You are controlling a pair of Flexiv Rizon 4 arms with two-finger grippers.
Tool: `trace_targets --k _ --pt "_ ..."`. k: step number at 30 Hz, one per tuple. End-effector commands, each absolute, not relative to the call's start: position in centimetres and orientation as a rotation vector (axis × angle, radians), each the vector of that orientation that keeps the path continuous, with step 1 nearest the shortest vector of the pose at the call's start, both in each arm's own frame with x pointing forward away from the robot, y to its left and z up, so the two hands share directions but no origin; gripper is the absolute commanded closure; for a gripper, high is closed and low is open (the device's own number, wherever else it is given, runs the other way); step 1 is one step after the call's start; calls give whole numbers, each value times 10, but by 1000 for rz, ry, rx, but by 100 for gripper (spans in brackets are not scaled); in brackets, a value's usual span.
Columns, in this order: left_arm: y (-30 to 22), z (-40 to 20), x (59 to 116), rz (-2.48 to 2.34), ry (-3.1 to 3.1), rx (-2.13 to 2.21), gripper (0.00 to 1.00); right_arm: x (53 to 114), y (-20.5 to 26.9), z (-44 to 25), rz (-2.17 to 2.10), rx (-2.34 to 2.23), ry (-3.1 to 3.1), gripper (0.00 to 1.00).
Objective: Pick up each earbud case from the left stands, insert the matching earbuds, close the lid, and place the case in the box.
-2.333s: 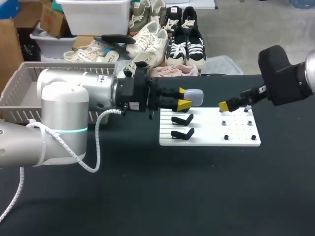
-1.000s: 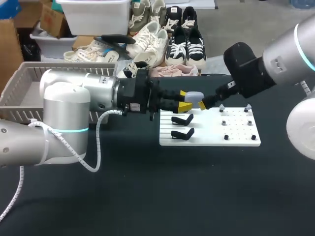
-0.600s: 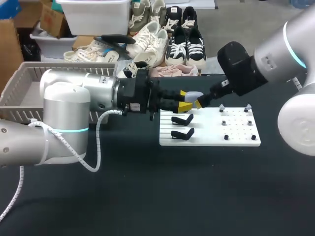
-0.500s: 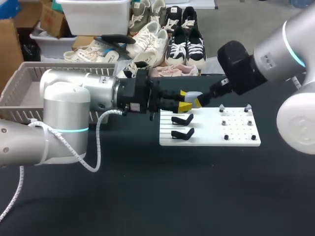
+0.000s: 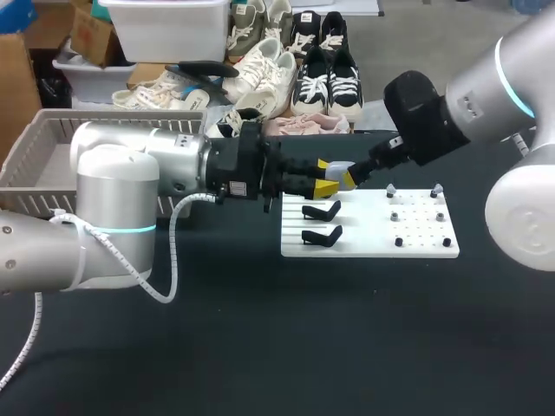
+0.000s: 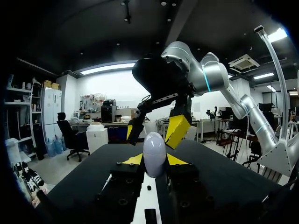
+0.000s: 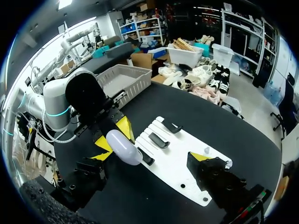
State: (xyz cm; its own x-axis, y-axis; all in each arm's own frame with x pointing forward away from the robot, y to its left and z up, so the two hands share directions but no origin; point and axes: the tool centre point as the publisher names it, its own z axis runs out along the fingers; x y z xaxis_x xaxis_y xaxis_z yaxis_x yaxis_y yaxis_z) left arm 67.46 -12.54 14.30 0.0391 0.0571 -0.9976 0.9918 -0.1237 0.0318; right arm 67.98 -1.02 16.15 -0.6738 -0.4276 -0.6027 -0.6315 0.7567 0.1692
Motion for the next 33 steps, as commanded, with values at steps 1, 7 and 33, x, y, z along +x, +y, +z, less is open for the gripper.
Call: trace_targets --k 1,7,33 --pt "-126 142 676 -1247 1163 1362 100 681 -8 161 480 -782 2410 0" --pt "-126 142 676 -1247 1163 1362 100 682 -8 161 472 -776 2412 0" --pt "-126 142 676 -1247 1163 1362 100 692 -59 202 -83 -784 2376 0"
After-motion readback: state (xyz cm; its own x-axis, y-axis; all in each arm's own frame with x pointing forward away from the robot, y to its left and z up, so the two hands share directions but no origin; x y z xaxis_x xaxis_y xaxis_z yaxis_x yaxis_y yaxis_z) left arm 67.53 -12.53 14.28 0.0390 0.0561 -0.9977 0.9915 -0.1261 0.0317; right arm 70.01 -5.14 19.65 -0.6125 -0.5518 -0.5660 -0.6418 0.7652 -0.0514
